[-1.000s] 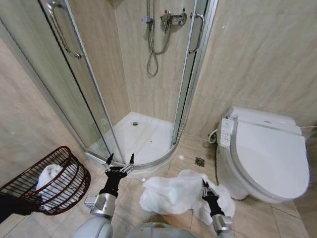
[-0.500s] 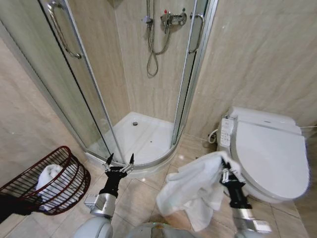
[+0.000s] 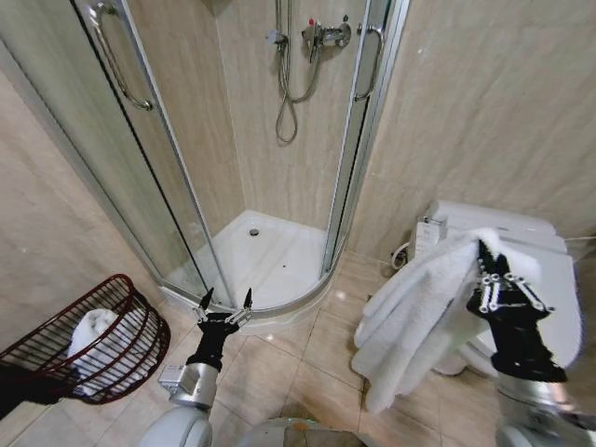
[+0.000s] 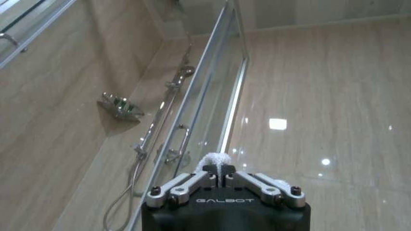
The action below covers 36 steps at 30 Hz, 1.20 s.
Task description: Discard the used towel into the hamper.
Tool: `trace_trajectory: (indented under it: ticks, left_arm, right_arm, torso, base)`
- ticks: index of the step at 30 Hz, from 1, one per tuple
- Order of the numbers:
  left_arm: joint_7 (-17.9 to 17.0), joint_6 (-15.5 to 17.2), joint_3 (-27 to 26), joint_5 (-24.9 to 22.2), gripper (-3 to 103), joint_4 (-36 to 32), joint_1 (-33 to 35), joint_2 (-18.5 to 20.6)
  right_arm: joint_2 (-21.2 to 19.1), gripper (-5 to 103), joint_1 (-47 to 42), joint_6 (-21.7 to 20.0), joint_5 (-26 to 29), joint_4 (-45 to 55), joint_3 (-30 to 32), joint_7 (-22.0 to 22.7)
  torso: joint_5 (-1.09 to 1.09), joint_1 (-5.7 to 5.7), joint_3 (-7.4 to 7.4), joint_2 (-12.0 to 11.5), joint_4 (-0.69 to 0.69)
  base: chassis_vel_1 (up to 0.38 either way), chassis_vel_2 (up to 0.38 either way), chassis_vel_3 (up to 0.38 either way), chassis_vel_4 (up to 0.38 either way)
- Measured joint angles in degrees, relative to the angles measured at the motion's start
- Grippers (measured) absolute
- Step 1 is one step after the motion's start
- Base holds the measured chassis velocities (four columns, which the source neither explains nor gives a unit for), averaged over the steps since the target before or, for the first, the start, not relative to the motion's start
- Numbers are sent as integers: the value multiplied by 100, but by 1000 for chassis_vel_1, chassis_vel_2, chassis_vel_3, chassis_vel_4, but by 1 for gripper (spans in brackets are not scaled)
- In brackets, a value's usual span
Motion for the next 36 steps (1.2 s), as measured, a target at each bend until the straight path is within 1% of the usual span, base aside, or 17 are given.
trace_trajectory:
  ticks: [5, 8, 12, 15, 21, 23, 27, 28, 30, 34, 36]
  left_arm:
    - [0, 0, 0, 0, 100, 0, 0, 0]
    - [0, 0, 0, 0, 100, 0, 0, 0]
    - [0, 0, 0, 0, 100, 0, 0, 0]
    - [0, 0, 0, 0, 100, 0, 0, 0]
    - [0, 0, 0, 0, 100, 0, 0, 0]
    - [0, 0, 0, 0, 100, 0, 0, 0]
    - [0, 0, 0, 0, 100, 0, 0, 0]
    - [0, 0, 0, 0, 100, 0, 0, 0]
    - [0, 0, 0, 0, 100, 0, 0, 0]
    - [0, 0, 0, 0, 100, 0, 0, 0]
    - [0, 0, 0, 0, 100, 0, 0, 0]
  right_arm:
    - [-23, 2, 8, 0, 105, -17, 6, 31]
    - [-102, 2, 48, -19, 268, -32, 79, 48]
    - [-244, 2, 137, -70, 522, -45, 322, 41]
    - [-384, 2, 266, -98, 761, -52, 523, 65]
    - [-519, 2, 498, -118, 865, -60, 677, 208]
    - [-560, 2, 587, -152, 875, -62, 683, 241]
    - [-894, 2, 1044, -477, 1098, -65, 776, 367]
    - [-894, 2, 1044, -477, 1098, -65, 776, 367]
    - [-1060, 2, 1153, -530, 1302, -67, 962, 402]
    - [-1151, 2, 1228, -566, 1505, -68, 1144, 456]
    - [-1183, 2, 1288, -593, 1631, -70, 1267, 501]
  torso:
    - [0, 4, 6, 8, 0]
    - [0, 33, 45, 77, 0]
    - [0, 67, 92, 161, 0]
    - [0, 107, 154, 262, 0]
    - [0, 156, 242, 401, -1]
    - [0, 168, 260, 429, -1]
    - [1, 219, 341, 561, 1]
    - [1, 219, 341, 561, 1]
    - [0, 247, 385, 633, 1]
    - [0, 270, 431, 702, 0]
    - [0, 296, 481, 779, 1]
  base:
    - [0, 0, 0, 0]
    - [0, 0, 0, 0]
    - [0, 0, 0, 0]
    - [0, 0, 0, 0]
    - [0, 0, 0, 0]
    - [0, 0, 0, 0]
    - [0, 0, 0, 0]
    - [0, 0, 0, 0]
    - [0, 0, 0, 0]
    - [0, 0, 0, 0]
    - [0, 0, 0, 0]
